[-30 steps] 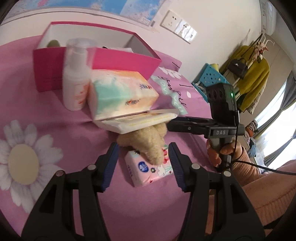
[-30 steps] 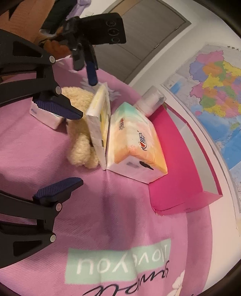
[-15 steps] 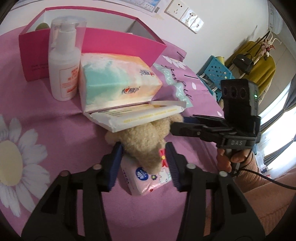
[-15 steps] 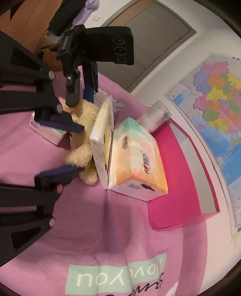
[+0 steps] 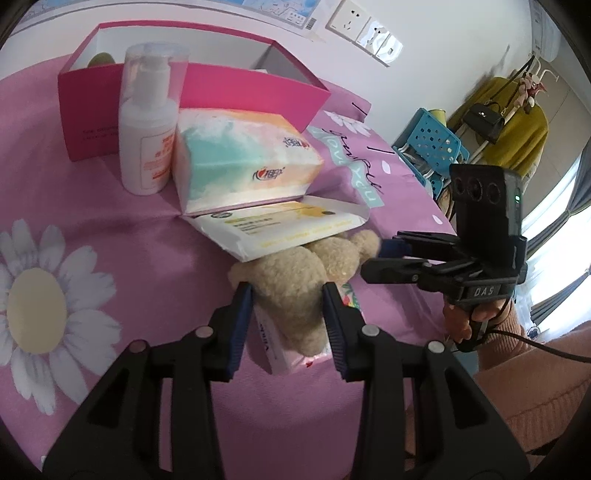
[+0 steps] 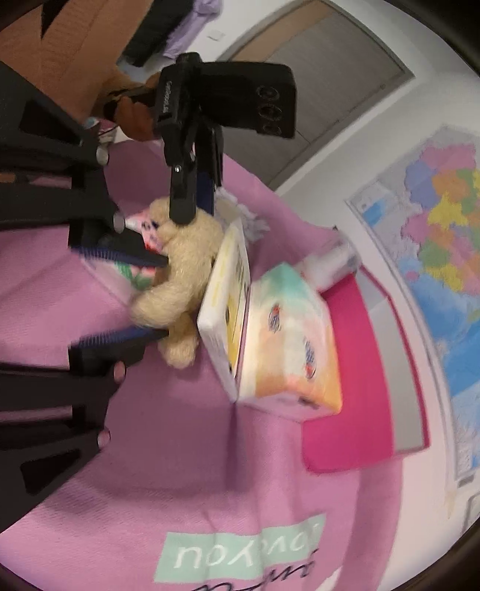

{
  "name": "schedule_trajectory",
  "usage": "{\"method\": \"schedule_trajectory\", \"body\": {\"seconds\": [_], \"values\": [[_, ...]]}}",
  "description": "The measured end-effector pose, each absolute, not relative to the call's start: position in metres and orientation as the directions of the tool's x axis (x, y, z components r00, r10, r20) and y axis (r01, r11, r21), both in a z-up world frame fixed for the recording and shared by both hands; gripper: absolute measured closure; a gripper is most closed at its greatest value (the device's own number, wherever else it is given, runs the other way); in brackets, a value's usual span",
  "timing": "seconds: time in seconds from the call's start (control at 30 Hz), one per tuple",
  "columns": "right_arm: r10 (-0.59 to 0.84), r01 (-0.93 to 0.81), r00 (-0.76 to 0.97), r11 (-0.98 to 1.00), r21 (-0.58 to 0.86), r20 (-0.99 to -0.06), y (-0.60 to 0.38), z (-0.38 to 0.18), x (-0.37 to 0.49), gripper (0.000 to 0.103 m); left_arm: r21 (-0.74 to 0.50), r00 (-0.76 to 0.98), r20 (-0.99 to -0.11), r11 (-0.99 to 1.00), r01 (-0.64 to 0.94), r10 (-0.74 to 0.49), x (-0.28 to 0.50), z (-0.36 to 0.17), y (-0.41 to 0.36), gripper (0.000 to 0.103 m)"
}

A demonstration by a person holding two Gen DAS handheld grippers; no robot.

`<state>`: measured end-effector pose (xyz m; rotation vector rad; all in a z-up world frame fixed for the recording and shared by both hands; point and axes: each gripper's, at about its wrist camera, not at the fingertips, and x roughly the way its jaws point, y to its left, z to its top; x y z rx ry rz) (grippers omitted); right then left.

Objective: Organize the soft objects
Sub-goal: 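Grasp the beige teddy bear with the left gripper and lift it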

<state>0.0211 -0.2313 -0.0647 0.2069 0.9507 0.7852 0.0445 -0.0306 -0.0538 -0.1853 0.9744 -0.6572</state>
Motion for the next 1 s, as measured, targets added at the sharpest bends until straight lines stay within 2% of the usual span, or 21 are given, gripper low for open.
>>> {"method": "schedule_trajectory", "body": {"seconds": [0.07,0.17,0.23,0.27,0.4,1.0], "values": [[0.698,-0.485,0.335,0.703,0.520,-0.632,-0.236,-0.067,0.024,0.050,-0.426,0.389,-0.706,0.793,0.435,-0.592,0.045,-0.054,-0.032,0.062],[0.717,-0.490,0.333,0.687,0.537,-0.612,-0.234,-0.068,0.027,0.051,-0.425,0.386,-0.707,0.792,0.438,-0.593,0.045,-0.054,-0.035,0.062],[0.717,-0.502,0.331,0.684,0.529,-0.613,-0.228,-0.069,0.028,0.057,-0.418,0.383,-0.712,0.794,0.442,-0.589,0.045,-0.054,-0.038,0.062],[0.716,-0.508,0.323,0.683,0.524,-0.619,-0.224,-0.070,0.028,0.068,-0.413,0.385,-0.713,0.795,0.445,-0.586,0.044,-0.054,-0.038,0.062],[0.710,-0.523,0.340,0.687,0.504,-0.616,-0.222,-0.067,0.023,0.075,-0.408,0.383,-0.711,0.790,0.458,-0.590,0.037,-0.049,-0.039,0.063],[0.717,-0.590,0.469,0.689,0.420,-0.516,-0.245,0.001,-0.010,0.076,-0.364,0.454,-0.599,0.730,0.579,-0.659,0.012,0.015,-0.045,0.062]]}}
